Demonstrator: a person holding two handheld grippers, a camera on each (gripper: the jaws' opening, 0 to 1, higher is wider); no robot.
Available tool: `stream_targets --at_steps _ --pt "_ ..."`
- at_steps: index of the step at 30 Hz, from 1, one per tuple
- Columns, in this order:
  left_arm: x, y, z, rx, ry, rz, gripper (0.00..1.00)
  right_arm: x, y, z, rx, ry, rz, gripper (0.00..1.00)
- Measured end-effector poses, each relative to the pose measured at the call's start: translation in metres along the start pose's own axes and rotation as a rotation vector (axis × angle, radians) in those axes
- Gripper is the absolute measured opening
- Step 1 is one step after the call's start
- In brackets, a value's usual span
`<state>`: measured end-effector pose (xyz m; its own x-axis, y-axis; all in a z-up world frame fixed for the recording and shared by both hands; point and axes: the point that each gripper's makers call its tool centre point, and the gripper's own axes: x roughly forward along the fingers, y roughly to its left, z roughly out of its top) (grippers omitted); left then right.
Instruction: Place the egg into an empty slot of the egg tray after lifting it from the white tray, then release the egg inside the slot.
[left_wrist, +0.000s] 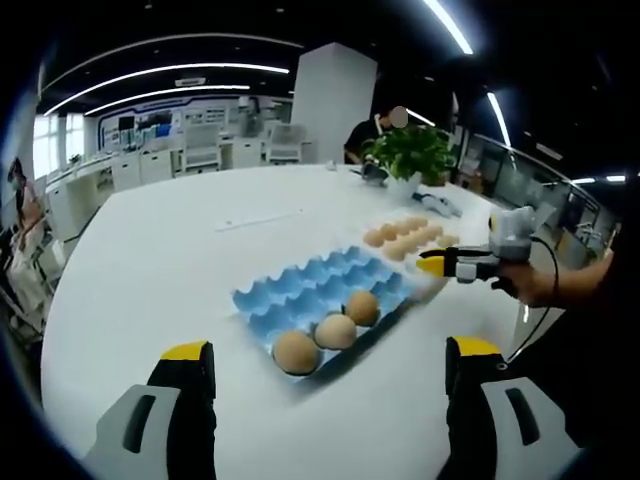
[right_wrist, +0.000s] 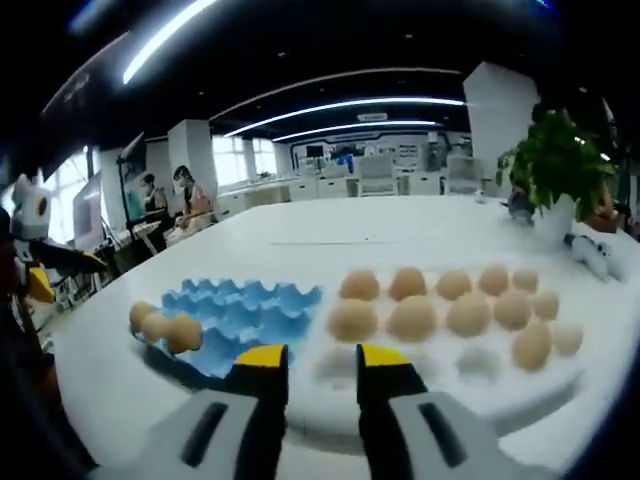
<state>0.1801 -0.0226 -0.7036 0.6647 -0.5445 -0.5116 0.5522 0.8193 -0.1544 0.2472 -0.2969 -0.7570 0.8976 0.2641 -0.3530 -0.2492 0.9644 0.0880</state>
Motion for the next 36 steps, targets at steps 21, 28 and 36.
stream_targets --at_steps 21,28,36 --pt "-0.003 0.008 -0.002 -0.016 0.002 0.032 0.97 -0.026 -0.127 0.005 -0.033 0.012 -0.366 0.28" --pt "-0.003 0.007 -0.004 -0.016 0.007 0.03 0.97 -0.017 -0.147 -0.002 -0.09 0.069 -0.382 0.28" --pt "-0.004 0.008 -0.006 -0.022 0.009 0.039 0.97 -0.008 -0.15 -0.011 -0.085 0.11 -0.363 0.32"
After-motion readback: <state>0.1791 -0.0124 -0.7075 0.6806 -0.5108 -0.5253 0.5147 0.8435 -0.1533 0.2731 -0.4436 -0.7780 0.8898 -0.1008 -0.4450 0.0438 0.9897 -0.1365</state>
